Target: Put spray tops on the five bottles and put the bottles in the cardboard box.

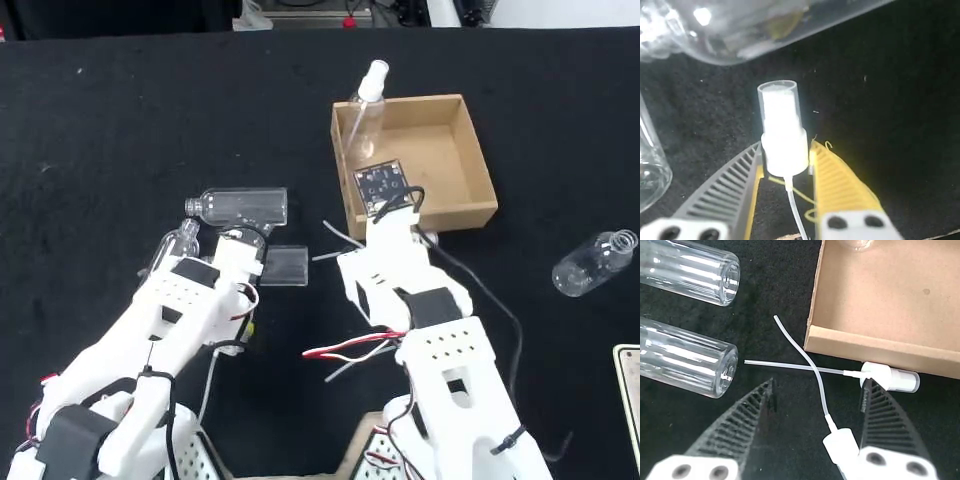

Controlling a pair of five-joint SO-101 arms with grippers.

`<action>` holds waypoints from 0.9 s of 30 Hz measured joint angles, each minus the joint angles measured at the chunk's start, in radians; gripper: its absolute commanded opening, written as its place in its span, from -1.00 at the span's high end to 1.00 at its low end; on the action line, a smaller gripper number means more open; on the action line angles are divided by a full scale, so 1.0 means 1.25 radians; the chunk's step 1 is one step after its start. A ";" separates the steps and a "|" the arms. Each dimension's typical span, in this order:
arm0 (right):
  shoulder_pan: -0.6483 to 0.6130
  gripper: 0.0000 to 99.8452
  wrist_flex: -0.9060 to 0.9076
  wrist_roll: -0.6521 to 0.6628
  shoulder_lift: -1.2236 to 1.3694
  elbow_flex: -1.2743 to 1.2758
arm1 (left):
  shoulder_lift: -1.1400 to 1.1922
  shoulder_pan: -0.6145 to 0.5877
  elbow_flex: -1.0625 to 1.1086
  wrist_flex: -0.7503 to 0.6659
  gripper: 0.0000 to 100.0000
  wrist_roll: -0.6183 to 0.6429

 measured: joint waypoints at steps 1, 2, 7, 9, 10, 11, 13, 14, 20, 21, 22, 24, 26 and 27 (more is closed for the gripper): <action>0.012 0.47 0.012 0.000 0.000 -0.002 | 0.000 0.000 0.000 0.000 0.85 0.000; 0.026 0.47 0.038 0.000 -0.005 -0.015 | 0.000 0.000 0.000 0.000 0.85 0.000; 0.113 0.47 0.261 0.007 -0.072 -0.193 | 0.000 0.000 0.000 0.000 0.85 0.000; 0.172 0.47 0.330 0.045 -0.102 -0.259 | 0.000 0.000 0.000 0.000 0.85 0.000; 0.209 0.47 0.347 0.066 -0.113 -0.281 | 0.000 0.000 0.000 0.000 0.85 0.000; 0.248 0.47 0.356 0.088 -0.120 -0.300 | 0.000 0.000 0.000 0.000 0.85 0.000; 0.339 0.47 0.363 0.130 -0.128 -0.327 | 0.000 0.000 0.000 -0.002 0.85 0.000; 0.389 0.47 0.363 0.147 -0.130 -0.334 | 0.000 0.000 0.000 -0.010 0.85 0.000; 0.620 0.39 0.344 0.230 -0.131 -0.306 | 0.000 0.000 0.007 -0.053 0.85 0.000; 0.649 0.35 0.319 0.236 -0.131 -0.282 | 0.000 0.000 0.007 -0.053 0.85 0.000; 0.679 0.30 0.288 0.238 -0.131 -0.260 | 0.000 0.000 0.009 -0.055 0.85 0.000; 0.733 0.24 0.227 0.243 -0.131 -0.211 | 0.000 0.000 0.009 -0.055 0.85 0.000; 0.778 0.22 0.173 0.245 -0.131 -0.174 | 0.000 0.000 0.009 -0.056 0.85 0.000; 0.798 0.22 0.149 0.248 -0.131 -0.160 | 0.000 0.000 0.009 -0.056 0.85 0.000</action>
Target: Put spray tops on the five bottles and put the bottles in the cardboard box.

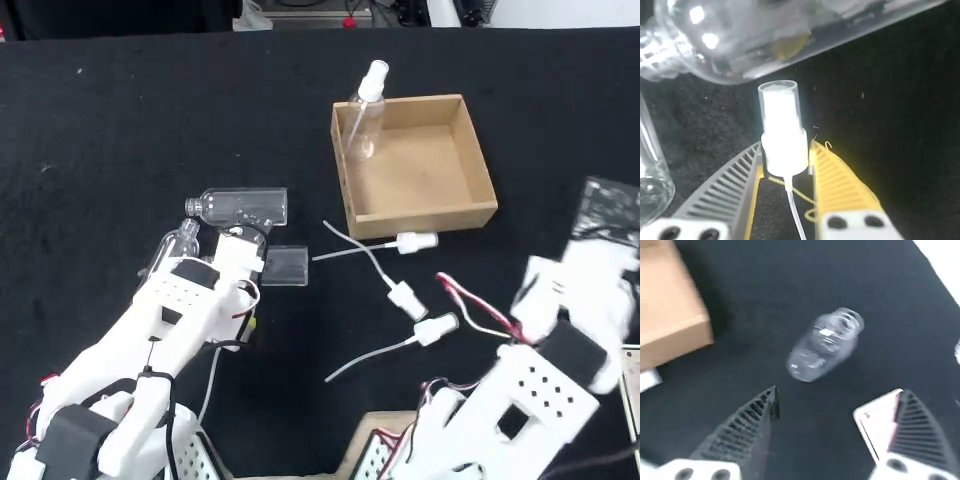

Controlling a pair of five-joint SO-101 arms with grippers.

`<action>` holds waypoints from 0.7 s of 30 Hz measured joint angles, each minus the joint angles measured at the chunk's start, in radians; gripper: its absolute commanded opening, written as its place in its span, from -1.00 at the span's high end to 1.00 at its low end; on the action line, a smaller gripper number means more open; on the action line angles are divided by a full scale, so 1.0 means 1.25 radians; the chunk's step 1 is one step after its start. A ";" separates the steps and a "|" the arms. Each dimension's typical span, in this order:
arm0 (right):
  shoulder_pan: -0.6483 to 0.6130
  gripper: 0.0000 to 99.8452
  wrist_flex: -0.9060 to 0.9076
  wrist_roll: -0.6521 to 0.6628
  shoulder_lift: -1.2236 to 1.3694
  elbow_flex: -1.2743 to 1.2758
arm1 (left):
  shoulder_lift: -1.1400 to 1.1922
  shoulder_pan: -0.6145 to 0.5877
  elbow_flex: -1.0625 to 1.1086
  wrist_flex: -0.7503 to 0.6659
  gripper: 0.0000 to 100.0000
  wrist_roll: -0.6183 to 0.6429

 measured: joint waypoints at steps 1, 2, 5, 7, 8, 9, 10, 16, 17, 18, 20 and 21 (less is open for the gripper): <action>0.018 0.22 -0.023 0.000 0.000 0.014 | 0.000 0.000 0.000 0.000 0.85 0.000; 0.036 0.22 -0.048 0.000 0.000 0.029 | 0.000 0.000 0.000 0.000 0.85 0.000; 0.074 0.22 -0.149 0.000 0.000 0.097 | 0.000 0.000 0.000 0.000 0.85 0.000; 0.076 0.22 -0.227 -0.001 0.000 0.152 | 0.000 0.000 0.000 0.000 0.85 0.000; 0.076 0.22 -0.266 -0.001 0.000 0.180 | 0.000 0.000 0.000 0.000 0.85 0.000; 0.079 0.21 -0.303 -0.004 0.000 0.204 | 0.000 0.000 0.000 0.000 0.85 0.000; 0.079 0.21 -0.336 -0.016 0.000 0.218 | 0.000 0.000 0.000 0.000 0.85 0.000; 0.079 0.22 -0.393 -0.083 0.113 0.184 | 0.000 0.000 0.000 0.000 0.85 0.000; 0.079 0.22 -0.396 -0.093 0.152 0.161 | 0.000 0.000 0.000 0.000 0.85 0.000; 0.079 0.22 -0.400 -0.103 0.196 0.136 | 0.000 0.000 0.000 0.000 0.85 0.000; 0.079 0.22 -0.405 -0.115 0.286 0.097 | 0.000 0.000 0.000 0.000 0.85 0.000; 0.079 0.22 -0.417 -0.117 0.330 0.082 | 0.000 0.000 0.000 0.000 0.85 0.000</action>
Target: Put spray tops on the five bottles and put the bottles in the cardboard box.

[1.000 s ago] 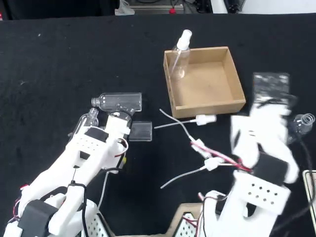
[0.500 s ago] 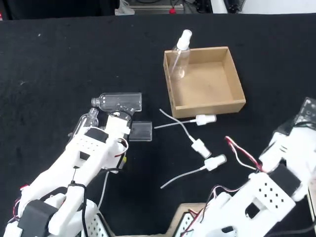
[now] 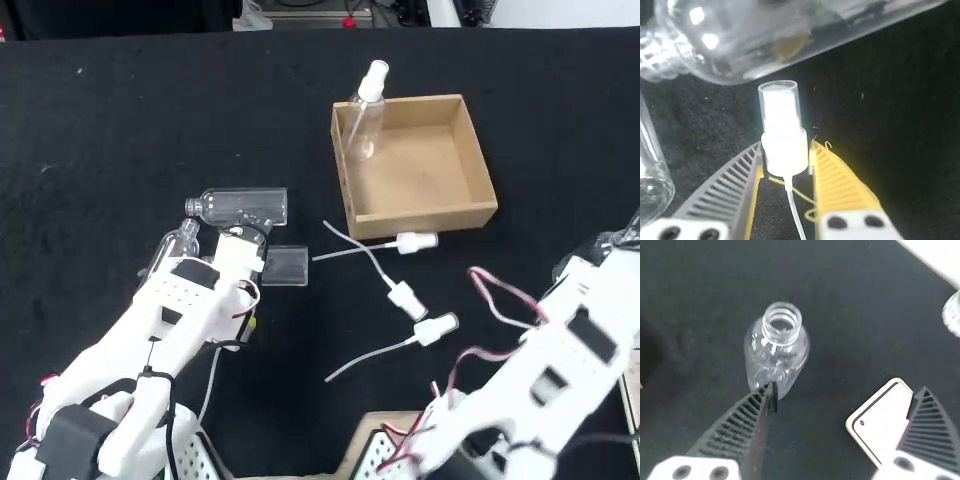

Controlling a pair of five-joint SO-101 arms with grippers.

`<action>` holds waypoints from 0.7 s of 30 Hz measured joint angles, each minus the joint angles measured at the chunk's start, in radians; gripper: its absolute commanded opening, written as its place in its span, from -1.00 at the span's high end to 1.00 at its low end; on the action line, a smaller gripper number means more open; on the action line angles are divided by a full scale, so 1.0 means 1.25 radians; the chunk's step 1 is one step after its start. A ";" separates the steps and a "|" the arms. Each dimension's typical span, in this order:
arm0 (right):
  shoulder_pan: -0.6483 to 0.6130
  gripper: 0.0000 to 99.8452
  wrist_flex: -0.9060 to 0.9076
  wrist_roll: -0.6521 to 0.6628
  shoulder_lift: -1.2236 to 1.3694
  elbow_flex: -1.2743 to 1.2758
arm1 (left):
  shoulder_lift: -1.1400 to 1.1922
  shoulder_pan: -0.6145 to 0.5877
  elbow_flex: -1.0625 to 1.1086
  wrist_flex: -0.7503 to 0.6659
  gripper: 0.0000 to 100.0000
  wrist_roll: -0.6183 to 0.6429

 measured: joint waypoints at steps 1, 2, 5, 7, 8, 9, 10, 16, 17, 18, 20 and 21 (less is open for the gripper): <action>0.000 0.22 -0.022 -0.002 0.039 -0.006 | 0.000 0.000 0.000 0.000 0.85 0.000; 0.000 0.22 -0.053 -0.002 0.077 -0.010 | 0.000 0.000 0.000 0.000 0.85 0.000; 0.000 0.22 -0.169 -0.002 0.169 -0.011 | 0.000 0.000 0.000 0.000 0.85 0.000; -0.007 0.22 -0.250 -0.002 0.218 -0.009 | 0.000 0.000 0.000 0.000 0.85 0.000; -0.020 0.22 -0.287 0.000 0.237 0.002 | 0.000 0.000 0.000 0.000 0.85 0.000; -0.033 0.22 -0.322 0.006 0.254 0.016 | 0.000 0.000 0.000 0.000 0.85 0.000; -0.044 0.22 -0.351 0.007 0.268 0.031 | 0.000 0.000 0.000 0.000 0.85 0.000; -0.093 0.22 -0.498 0.000 0.292 0.077 | 0.000 0.000 0.000 0.000 0.85 0.000; -0.095 0.22 -0.507 -0.015 0.292 0.077 | 0.000 0.000 0.000 0.000 0.85 0.000; -0.095 0.22 -0.509 -0.028 0.293 0.077 | 0.000 0.000 0.000 0.000 0.85 0.000; -0.095 0.22 -0.500 -0.052 0.306 0.072 | 0.000 0.000 0.000 0.000 0.85 0.000; -0.095 0.22 -0.474 -0.058 0.312 0.054 | 0.000 0.000 0.000 0.000 0.85 0.000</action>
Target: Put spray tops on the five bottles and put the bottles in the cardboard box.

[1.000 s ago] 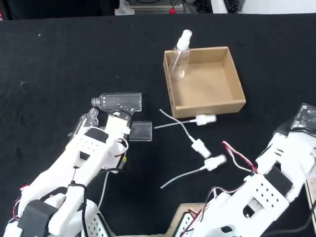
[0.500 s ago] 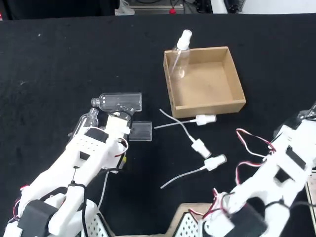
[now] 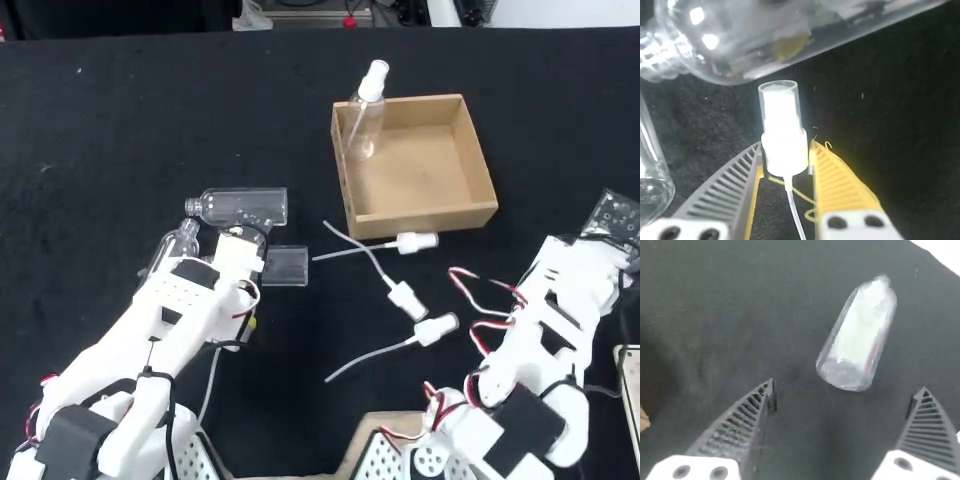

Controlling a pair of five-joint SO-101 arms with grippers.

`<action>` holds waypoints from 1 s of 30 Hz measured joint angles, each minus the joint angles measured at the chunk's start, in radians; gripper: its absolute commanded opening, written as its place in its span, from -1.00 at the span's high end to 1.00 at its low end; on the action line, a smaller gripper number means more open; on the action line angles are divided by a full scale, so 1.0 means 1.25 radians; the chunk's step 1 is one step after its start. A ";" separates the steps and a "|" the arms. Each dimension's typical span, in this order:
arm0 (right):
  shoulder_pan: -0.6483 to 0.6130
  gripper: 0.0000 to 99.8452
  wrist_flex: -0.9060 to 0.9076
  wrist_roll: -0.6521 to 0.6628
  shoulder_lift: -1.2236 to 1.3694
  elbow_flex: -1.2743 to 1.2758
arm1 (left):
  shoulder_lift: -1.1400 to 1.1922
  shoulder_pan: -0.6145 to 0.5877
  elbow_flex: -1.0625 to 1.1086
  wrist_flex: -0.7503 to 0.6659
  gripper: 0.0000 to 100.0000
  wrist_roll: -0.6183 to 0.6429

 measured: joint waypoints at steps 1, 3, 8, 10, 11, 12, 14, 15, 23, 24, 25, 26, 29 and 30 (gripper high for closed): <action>0.000 0.22 0.042 -0.006 0.005 -0.034 | 0.000 0.000 0.000 0.000 0.85 0.000; 0.000 0.22 0.173 -0.028 0.016 -0.136 | 0.000 0.000 0.000 0.000 0.85 0.000; 0.000 0.22 0.613 -0.136 0.133 -0.496 | 0.000 0.000 0.000 0.000 0.85 0.000; 0.000 0.22 0.755 -0.169 0.204 -0.641 | 0.000 0.000 0.000 0.000 0.85 0.000; 0.000 0.22 0.808 -0.180 0.243 -0.706 | 0.000 -0.001 0.000 0.000 0.85 0.000; 0.005 0.22 0.846 -0.183 0.287 -0.767 | 0.000 -0.001 0.000 0.000 0.85 0.000; 0.022 0.22 0.894 -0.188 0.376 -0.872 | 0.000 -0.001 0.000 0.000 0.85 0.000; 0.032 0.22 0.912 -0.189 0.420 -0.923 | 0.000 -0.001 0.000 0.000 0.85 0.000; 0.098 0.22 1.118 -0.190 0.739 -1.369 | 0.000 -0.001 0.000 0.000 0.85 0.000; 0.099 0.22 1.146 -0.190 0.775 -1.435 | 0.000 -0.001 0.000 0.000 0.85 0.000; 0.099 0.22 1.172 -0.193 0.808 -1.498 | 0.000 -0.001 0.000 0.000 0.85 0.000; 0.099 0.22 1.194 -0.194 0.842 -1.564 | 0.000 -0.001 0.000 0.000 0.85 0.000; 0.101 0.22 1.247 -0.206 0.944 -1.761 | 0.000 -0.001 0.000 0.000 0.85 0.000; 0.101 0.22 1.258 -0.218 0.977 -1.823 | 0.000 -0.001 0.000 0.000 0.85 0.000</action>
